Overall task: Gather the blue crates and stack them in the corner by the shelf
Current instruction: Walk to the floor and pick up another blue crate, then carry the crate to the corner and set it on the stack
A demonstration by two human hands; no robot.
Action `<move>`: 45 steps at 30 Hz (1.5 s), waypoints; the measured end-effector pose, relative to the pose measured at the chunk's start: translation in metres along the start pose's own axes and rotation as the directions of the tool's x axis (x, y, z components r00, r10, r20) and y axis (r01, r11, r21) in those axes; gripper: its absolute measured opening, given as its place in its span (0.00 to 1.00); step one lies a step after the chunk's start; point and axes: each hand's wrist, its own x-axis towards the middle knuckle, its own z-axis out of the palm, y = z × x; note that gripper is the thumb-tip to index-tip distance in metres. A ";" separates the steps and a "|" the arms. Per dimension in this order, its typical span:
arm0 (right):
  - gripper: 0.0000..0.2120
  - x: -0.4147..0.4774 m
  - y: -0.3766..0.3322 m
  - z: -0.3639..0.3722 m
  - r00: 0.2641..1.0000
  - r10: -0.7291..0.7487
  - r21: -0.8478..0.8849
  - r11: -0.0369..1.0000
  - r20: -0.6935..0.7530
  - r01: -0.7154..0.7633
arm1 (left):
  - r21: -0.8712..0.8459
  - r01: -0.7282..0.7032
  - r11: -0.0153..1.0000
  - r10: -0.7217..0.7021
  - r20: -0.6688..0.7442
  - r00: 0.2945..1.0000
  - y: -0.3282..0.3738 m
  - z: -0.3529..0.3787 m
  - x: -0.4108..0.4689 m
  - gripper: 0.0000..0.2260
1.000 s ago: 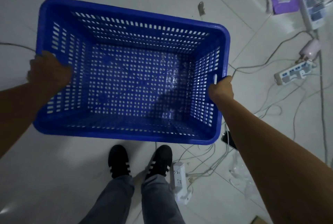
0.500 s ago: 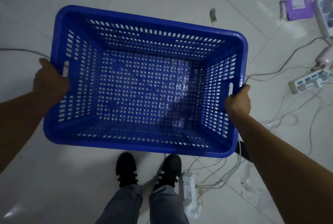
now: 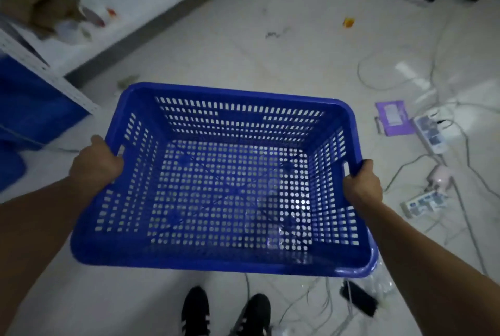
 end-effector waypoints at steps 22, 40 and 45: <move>0.14 -0.239 -0.274 -0.525 0.857 -0.420 0.014 0.896 -0.300 0.445 | -0.141 -0.197 0.970 0.132 -0.378 0.917 0.037 -0.543 -0.243 0.13; 0.12 -0.479 -0.463 -0.471 0.669 -0.722 -0.032 0.684 -0.173 0.729 | -0.250 0.042 0.967 -0.167 -0.504 0.847 -0.254 -0.703 -0.362 0.09; 0.09 -0.566 -0.517 -0.408 0.598 -0.794 -0.023 0.604 -0.110 0.797 | -0.278 0.135 0.951 -0.266 -0.516 0.814 -0.368 -0.723 -0.379 0.08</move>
